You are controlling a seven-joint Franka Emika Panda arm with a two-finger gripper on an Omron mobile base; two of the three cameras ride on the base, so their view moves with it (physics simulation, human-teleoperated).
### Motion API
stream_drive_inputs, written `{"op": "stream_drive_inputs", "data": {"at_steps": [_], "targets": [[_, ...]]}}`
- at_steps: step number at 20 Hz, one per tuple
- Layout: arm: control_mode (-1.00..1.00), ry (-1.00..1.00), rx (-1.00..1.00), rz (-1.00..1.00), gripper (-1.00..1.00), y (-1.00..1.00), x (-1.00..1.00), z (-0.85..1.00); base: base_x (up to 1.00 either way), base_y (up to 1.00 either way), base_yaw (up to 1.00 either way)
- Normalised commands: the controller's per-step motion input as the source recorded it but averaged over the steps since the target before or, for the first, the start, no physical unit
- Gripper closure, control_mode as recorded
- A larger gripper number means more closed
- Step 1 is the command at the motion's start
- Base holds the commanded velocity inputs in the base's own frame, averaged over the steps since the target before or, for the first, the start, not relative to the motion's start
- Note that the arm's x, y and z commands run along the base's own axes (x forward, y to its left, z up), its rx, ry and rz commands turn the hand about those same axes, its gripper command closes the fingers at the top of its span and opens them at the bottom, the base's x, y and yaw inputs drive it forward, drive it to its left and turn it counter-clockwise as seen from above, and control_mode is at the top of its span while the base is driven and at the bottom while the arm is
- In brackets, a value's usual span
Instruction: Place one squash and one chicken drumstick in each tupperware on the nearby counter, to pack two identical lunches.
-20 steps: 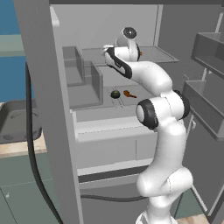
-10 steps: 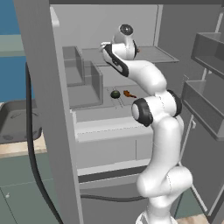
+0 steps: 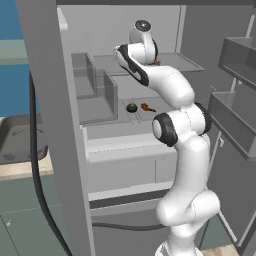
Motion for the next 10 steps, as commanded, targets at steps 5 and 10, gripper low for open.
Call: {"op": "stream_drive_inputs", "data": {"at_steps": [5, 10], "targets": [[-1.00, -0.27, 0.00, -0.01, 1.00, 0.00, -0.99, -0.47, 0.00, 0.00, 0.00], [-1.00, -0.25, 0.02, 0.00, 1.00, -0.15, -0.99, -0.13, 0.00, 0.00, 0.00]]}}
